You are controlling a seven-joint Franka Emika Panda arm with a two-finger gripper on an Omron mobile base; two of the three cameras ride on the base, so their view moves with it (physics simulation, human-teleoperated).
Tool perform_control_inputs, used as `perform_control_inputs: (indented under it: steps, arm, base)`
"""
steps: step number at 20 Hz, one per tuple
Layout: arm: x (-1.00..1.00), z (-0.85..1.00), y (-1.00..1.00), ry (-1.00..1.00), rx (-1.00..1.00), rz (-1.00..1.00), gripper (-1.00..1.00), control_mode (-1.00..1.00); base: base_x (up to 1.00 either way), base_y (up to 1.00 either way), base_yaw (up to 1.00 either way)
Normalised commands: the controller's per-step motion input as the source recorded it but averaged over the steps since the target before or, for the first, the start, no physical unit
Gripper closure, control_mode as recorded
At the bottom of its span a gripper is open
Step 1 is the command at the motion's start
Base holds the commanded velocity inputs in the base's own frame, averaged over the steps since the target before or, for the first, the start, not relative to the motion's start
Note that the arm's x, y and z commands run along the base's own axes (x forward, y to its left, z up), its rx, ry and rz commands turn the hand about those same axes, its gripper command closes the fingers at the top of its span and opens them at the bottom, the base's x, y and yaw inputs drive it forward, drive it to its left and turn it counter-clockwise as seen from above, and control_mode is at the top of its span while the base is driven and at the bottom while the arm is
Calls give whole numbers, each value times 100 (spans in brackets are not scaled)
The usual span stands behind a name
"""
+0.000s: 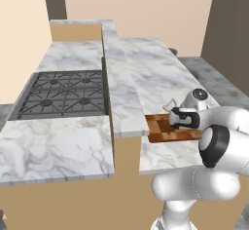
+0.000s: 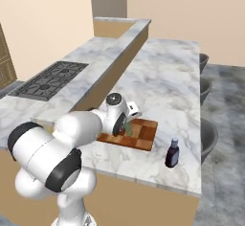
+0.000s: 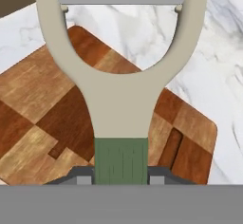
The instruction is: Open the drawer on the right and place the cutting tools on the cutting board.
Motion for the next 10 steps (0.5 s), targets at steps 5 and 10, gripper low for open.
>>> perform_control_inputs:
  steps: [5, 10]
  arm:
    - [8, 0, -5, 3, 4, 0, 100, -100]
    - [6, -16, -28, 8, 17, -7, 100, -100]
  base:
    - [0, 0, 0]
    - [0, 0, 0]
